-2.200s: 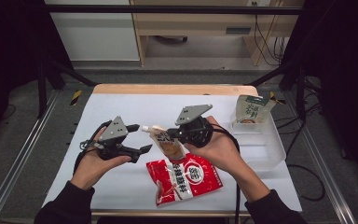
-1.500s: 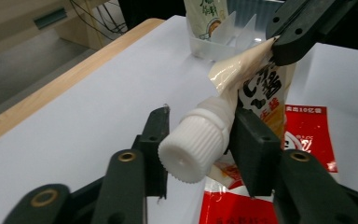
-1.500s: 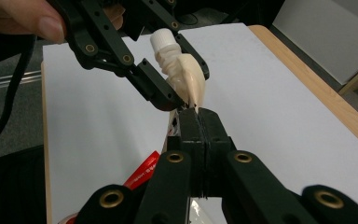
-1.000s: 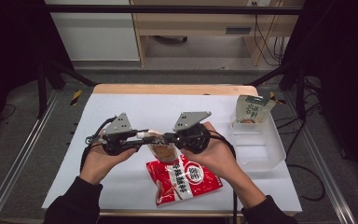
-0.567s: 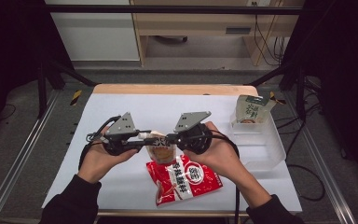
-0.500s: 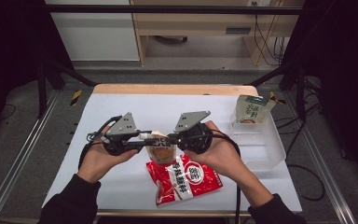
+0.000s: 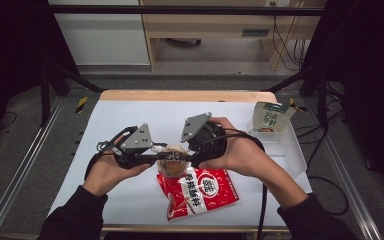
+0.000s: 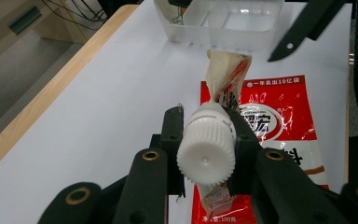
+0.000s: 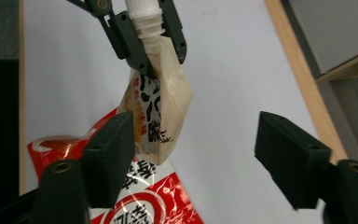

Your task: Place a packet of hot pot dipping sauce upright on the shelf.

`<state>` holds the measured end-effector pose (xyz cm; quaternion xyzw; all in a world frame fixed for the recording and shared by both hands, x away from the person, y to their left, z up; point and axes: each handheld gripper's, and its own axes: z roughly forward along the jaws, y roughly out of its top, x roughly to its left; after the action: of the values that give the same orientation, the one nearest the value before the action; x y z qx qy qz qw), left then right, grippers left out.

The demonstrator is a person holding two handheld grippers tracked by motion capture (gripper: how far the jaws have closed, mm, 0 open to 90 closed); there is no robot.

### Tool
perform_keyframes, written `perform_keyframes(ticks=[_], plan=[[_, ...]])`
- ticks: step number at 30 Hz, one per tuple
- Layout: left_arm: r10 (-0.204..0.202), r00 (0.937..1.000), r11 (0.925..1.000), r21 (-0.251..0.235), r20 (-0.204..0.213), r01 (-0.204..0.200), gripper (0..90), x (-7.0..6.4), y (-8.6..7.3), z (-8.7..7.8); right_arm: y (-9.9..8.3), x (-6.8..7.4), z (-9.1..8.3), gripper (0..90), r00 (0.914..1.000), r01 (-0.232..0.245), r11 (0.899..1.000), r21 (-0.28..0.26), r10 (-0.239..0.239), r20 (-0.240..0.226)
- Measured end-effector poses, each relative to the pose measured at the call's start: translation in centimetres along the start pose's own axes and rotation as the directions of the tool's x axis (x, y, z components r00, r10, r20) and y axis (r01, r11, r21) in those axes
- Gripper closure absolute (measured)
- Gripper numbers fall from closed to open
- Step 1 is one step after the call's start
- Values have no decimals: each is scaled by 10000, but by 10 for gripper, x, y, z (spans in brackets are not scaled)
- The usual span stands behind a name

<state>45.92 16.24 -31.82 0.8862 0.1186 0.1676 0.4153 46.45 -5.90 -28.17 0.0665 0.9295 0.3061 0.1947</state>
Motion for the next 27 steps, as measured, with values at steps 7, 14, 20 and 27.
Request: perform_keyframes(ticks=[7,14,20,27], plan=[[173,9998,9998,-77,56,-173,730,-2,3,0,3,-2,8,182,9970,50,9977,675,2,-770],[238,9996,9997,-70,145,-237,730,-5,5,1,5,-3,15,422,9921,492,9950,868,-387,-1190],[299,9994,9995,-115,191,-296,729,-6,6,1,8,-3,17,649,9892,527,9923,1119,-365,-1420],[146,9998,9994,-321,163,-141,729,-5,4,0,11,-4,16,851,9888,314,9925,1185,-135,-1487]])
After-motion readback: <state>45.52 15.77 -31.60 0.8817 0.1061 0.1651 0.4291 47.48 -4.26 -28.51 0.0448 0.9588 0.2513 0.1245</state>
